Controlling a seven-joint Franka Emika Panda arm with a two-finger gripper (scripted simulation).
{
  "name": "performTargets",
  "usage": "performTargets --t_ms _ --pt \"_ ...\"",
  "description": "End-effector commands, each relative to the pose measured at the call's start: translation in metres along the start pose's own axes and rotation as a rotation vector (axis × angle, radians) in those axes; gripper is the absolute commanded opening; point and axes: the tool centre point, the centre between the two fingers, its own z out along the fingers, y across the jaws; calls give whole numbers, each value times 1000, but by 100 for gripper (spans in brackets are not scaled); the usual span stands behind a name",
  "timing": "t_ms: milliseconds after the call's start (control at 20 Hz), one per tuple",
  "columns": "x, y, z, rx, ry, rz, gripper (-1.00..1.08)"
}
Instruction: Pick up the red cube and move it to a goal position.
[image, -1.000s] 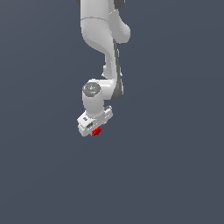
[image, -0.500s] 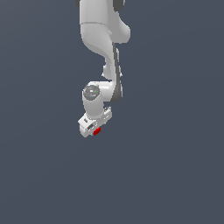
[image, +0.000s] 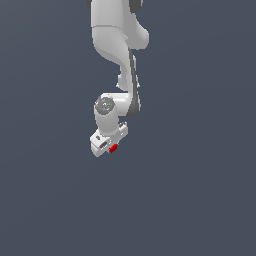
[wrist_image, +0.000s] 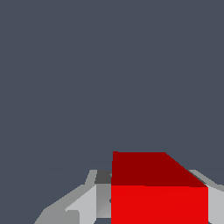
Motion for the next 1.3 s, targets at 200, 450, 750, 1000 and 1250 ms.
performTargets --t_ms 200,450,750,1000,1250 --pt "1 0 -5 0 0 0 -100" --pt "4 0 -24 0 0 0 -100" --pt "11 -1 -67 0 0 -1 -100" --pt "20 -1 -117 0 0 -2 -100" --pt "30 -1 -173 1 0 -2 -100"
